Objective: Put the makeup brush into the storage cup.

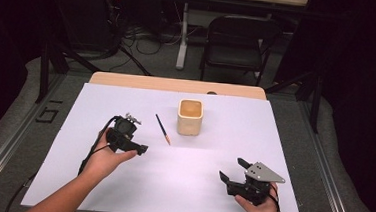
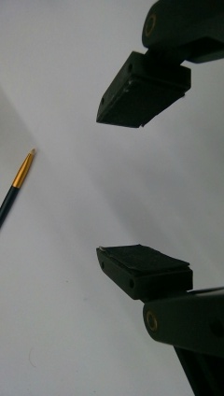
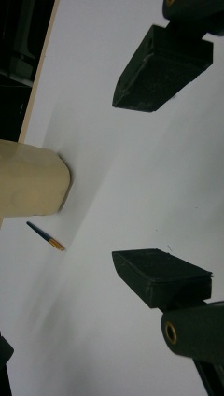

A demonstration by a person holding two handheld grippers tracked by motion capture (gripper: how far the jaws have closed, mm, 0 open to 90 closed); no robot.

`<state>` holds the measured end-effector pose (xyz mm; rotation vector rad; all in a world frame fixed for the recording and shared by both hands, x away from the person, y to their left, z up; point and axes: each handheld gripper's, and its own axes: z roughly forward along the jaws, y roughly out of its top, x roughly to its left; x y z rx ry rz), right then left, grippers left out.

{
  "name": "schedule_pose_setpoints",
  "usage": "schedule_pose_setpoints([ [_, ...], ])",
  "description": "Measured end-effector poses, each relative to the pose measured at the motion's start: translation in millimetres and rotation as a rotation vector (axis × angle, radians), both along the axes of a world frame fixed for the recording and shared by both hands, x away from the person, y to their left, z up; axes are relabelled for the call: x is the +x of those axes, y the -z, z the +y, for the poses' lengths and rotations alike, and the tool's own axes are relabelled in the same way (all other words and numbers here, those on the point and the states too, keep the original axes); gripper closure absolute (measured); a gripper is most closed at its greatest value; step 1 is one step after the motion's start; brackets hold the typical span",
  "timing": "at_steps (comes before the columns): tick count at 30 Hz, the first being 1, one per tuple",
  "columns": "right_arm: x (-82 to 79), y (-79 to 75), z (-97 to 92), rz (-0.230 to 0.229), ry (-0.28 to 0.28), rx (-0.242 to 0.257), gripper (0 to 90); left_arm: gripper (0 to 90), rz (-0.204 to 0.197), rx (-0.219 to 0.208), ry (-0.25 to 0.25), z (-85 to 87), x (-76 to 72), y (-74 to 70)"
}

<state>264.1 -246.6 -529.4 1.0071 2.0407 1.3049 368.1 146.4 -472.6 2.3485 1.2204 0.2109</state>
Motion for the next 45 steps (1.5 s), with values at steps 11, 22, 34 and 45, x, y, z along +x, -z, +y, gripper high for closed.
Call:
schedule_pose_setpoints([
  [11, 1.0, 1.1, -0.2, 0.006, -0.005, 0.001, 21.3, 30.3, 0.037, 0.026, -0.052, -11.2, 32.7, 3.6],
  [22, 1.6, 1.9, -0.8, 0.012, -0.004, 0.001, 21.3, 30.0, 0.08, 0.049, -0.103, -12.9, 55.7, 5.6],
  [34, 2.3, 3.1, -0.6, 0.018, -0.009, -0.001, 21.3, 30.3, 0.112, 0.064, -0.138, -25.3, 75.2, 5.5],
  [45, 2.5, 3.3, -0.6, 0.02, -0.011, 0.0, 21.4, 32.1, 0.131, 0.066, -0.173, -37.5, 88.6, 6.6],
])
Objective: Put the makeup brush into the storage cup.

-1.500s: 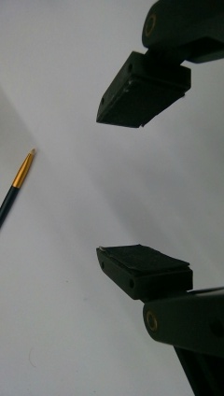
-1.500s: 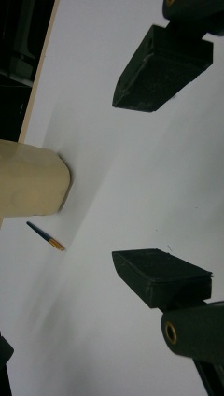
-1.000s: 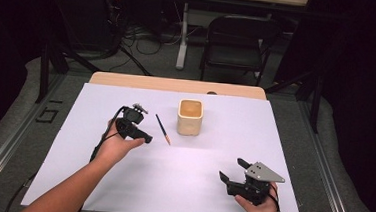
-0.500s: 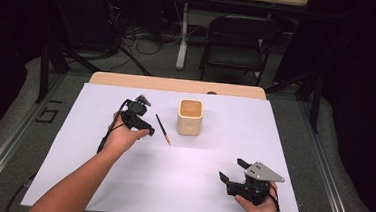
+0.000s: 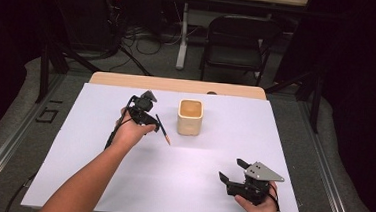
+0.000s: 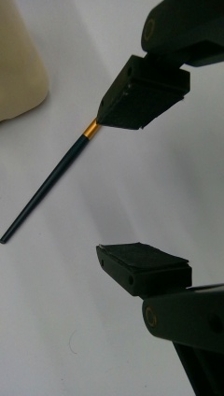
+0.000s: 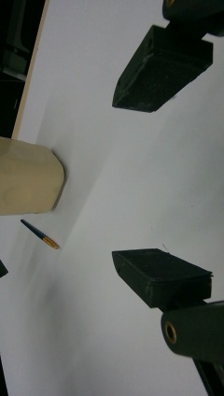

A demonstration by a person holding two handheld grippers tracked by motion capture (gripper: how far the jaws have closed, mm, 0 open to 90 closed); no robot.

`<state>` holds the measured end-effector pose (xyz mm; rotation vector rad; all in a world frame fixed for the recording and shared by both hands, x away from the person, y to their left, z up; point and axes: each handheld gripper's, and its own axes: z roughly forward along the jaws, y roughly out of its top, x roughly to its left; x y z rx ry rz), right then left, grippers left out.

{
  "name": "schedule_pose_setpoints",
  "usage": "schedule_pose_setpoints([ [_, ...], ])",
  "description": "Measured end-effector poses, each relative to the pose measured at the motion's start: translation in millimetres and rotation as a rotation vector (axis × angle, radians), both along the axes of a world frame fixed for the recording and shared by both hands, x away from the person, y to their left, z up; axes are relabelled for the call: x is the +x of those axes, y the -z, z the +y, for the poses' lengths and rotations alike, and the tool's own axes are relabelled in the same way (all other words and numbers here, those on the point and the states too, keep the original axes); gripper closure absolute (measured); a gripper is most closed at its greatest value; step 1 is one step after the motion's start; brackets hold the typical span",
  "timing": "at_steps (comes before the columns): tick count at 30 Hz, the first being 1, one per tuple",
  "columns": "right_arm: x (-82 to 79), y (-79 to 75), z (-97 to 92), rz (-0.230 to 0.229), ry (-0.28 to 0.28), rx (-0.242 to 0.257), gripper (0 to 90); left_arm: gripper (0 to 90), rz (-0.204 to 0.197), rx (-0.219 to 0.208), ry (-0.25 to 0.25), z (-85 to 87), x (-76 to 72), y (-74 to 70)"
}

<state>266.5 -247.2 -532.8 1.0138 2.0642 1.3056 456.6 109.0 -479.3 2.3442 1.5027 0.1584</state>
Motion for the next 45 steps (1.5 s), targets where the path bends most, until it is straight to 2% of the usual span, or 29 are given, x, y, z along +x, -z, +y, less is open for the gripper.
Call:
schedule_pose_setpoints([
  [8, 0.4, 0.3, -0.1, 0.002, -0.003, 0.001, 21.4, 32.9, 0.016, 0.026, -0.026, -4.8, 7.5, 5.3],
  [13, 0.3, 0.6, 0.2, 0.007, -0.006, 0.001, 21.4, 32.9, 0.038, 0.019, -0.048, -7.7, 11.7, 8.0],
  [15, 0.4, 0.6, 0.2, 0.007, -0.007, 0.0, 21.4, 32.9, 0.031, 0.015, -0.054, -8.4, 12.1, 8.7],
  [18, 0.4, 0.7, 0.2, 0.008, -0.007, 0.001, 21.4, 32.9, 0.036, 0.024, -0.051, -9.8, 14.1, 9.3],
  [34, 0.6, 0.9, 0.4, 0.011, -0.012, 0.0, 21.5, 32.9, 0.055, 0.016, -0.075, -19.5, 18.9, 14.9],
  [45, 0.9, 1.3, 0.4, 0.011, -0.016, 0.004, 21.5, 33.3, 0.085, 0.016, -0.07, -30.5, 22.8, 25.9],
])
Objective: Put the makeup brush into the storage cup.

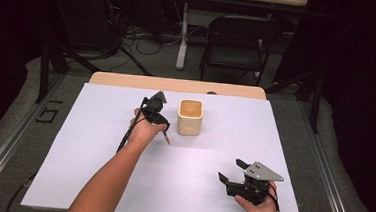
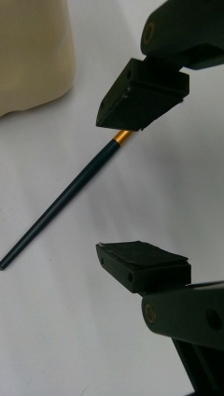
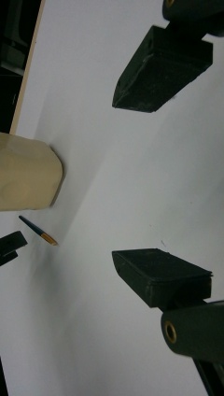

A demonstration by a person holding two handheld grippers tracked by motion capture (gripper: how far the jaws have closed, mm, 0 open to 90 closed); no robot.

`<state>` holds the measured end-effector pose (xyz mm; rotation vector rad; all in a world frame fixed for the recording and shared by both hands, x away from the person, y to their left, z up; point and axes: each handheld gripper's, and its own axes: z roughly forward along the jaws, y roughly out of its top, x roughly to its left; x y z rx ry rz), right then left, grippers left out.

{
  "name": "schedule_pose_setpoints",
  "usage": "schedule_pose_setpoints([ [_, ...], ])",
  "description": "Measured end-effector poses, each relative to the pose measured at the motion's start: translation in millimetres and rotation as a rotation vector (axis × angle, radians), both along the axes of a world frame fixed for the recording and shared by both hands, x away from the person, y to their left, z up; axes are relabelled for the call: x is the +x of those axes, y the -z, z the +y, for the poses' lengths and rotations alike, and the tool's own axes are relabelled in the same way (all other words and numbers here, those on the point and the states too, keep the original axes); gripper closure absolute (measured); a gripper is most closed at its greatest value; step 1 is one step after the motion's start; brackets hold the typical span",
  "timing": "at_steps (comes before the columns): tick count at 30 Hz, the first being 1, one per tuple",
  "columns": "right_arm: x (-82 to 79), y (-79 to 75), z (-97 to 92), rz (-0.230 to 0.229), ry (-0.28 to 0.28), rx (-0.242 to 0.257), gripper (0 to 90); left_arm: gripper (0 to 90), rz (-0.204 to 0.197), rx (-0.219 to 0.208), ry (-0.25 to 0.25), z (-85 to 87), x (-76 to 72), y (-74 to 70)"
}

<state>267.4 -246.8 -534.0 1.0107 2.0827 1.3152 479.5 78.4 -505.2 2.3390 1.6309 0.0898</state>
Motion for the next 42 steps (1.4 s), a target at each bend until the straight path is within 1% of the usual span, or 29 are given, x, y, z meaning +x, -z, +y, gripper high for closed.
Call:
schedule_pose_setpoints([
  [1, 0.0, 0.0, 0.1, 0.0, -0.002, 0.0, 21.5, 33.4, 0.006, 0.001, -0.001, -0.7, 0.6, 0.9],
  [3, 0.0, 0.1, 0.2, 0.001, -0.002, 0.0, 21.6, 33.7, 0.005, 0.002, -0.001, -1.6, 1.1, 2.8],
  [4, 0.1, 0.1, 0.2, 0.0, -0.003, 0.0, 21.6, 34.0, 0.014, 0.006, 0.002, -2.1, 1.7, 3.5],
  [7, 0.0, -0.1, 0.2, 0.0, -0.003, 0.001, 21.6, 34.4, 0.017, -0.002, -0.008, -4.1, 3.1, 6.5],
  [10, 0.0, -0.2, 0.1, 0.0, -0.003, 0.004, 21.6, 35.6, 0.023, 0.003, 0.0, -5.2, 4.5, 8.1],
  [14, -0.1, -0.5, -0.3, 0.004, -0.005, 0.004, 21.6, 35.7, 0.031, -0.01, -0.012, -5.0, 6.5, 9.4],
  [17, -0.1, -0.5, -0.2, 0.006, -0.006, 0.003, 21.7, 35.4, 0.026, -0.004, -0.023, -5.2, 7.5, 10.3],
  [19, 0.2, 0.0, 0.2, 0.001, -0.004, 0.008, 21.7, 35.2, 0.028, -0.007, -0.022, -4.7, 8.1, 10.1],
  [21, 0.1, -0.2, 0.3, 0.0, -0.004, 0.008, 21.7, 35.2, 0.024, -0.012, -0.029, -4.7, 8.8, 10.2],
  [22, 0.1, -0.3, 0.1, -0.001, -0.005, 0.007, 21.7, 35.2, 0.015, -0.016, -0.027, -4.7, 9.5, 10.2],
  [24, 0.1, -0.2, 0.1, 0.0, -0.005, 0.009, 21.7, 35.4, 0.013, -0.014, -0.029, -4.7, 9.7, 10.2],
  [25, 0.1, -0.3, -0.1, 0.002, -0.006, 0.008, 21.7, 35.3, 0.024, -0.015, -0.036, -4.5, 10.6, 10.7],
  [29, 0.0, -0.3, 0.1, 0.0, -0.006, 0.01, 21.7, 35.5, 0.022, -0.024, -0.058, -4.5, 11.5, 11.8],
  [30, 0.0, -0.3, 0.1, 0.0, -0.006, 0.009, 21.7, 36.1, 0.024, -0.02, -0.051, -4.4, 12.0, 11.6],
  [34, -0.1, -0.3, 0.2, 0.001, -0.007, 0.009, 21.7, 38.2, 0.028, -0.022, -0.057, -6.0, 12.1, 13.6],
  [35, 0.0, -0.3, 0.2, 0.0, -0.007, 0.01, 21.7, 38.3, 0.04, -0.022, -0.056, -6.4, 12.4, 14.1],
  [37, -0.2, -0.4, 0.3, 0.002, -0.007, 0.009, 21.7, 38.4, 0.042, -0.024, -0.056, -6.9, 12.7, 14.6],
  [42, -0.4, -0.5, 0.3, 0.003, -0.009, 0.007, 21.7, 40.7, 0.037, -0.023, -0.059, -8.2, 12.8, 16.0],
])
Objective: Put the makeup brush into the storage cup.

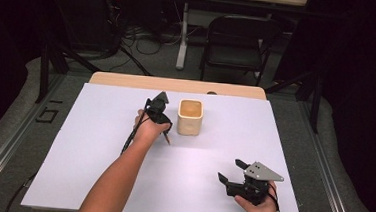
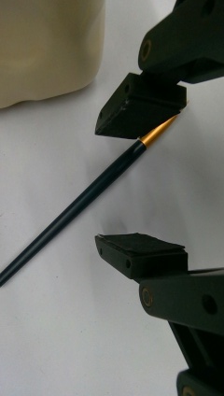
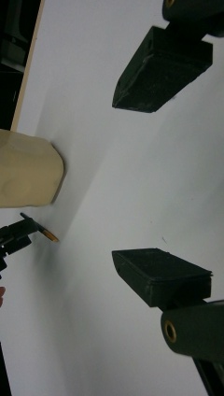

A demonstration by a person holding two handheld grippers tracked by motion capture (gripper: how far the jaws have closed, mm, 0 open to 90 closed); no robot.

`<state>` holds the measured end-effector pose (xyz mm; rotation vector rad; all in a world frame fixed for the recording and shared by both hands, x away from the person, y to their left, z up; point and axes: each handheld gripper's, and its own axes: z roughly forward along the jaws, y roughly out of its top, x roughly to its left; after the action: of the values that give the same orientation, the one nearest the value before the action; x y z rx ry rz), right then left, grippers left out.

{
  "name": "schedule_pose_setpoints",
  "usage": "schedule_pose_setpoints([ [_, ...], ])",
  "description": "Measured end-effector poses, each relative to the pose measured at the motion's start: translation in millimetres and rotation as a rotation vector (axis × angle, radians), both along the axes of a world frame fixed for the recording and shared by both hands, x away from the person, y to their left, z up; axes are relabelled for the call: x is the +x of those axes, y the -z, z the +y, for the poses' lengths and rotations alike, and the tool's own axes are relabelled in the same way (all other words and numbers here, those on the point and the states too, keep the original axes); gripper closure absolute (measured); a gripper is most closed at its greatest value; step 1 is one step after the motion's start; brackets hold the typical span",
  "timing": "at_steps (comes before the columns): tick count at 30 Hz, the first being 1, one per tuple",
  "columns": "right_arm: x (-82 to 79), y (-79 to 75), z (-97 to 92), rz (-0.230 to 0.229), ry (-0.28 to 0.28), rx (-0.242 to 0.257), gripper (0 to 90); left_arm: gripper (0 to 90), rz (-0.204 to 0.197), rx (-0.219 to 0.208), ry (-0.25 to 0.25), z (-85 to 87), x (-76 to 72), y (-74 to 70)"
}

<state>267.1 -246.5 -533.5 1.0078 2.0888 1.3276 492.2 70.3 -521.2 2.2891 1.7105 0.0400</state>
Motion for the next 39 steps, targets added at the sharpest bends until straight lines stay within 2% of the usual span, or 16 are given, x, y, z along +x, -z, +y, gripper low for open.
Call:
schedule_pose_setpoints([
  [11, 0.1, 0.1, 0.2, 0.0, 0.0, 0.004, 21.7, 43.5, 0.026, 0.012, 0.0, 1.2, 1.6, 0.8],
  [17, 0.1, 0.1, 0.1, 0.0, -0.001, 0.003, 21.7, 43.9, 0.029, 0.004, -0.005, 0.2, 1.6, 1.9],
  [30, 0.1, -0.1, 0.0, 0.0, -0.001, 0.005, 21.7, 46.0, 0.044, 0.028, 0.015, -1.2, 2.4, 3.8],
  [39, 0.2, 0.0, 0.0, 0.0, -0.002, 0.005, 21.7, 63.0, 0.055, 0.073, 0.026, 0.8, 3.8, 2.9],
])
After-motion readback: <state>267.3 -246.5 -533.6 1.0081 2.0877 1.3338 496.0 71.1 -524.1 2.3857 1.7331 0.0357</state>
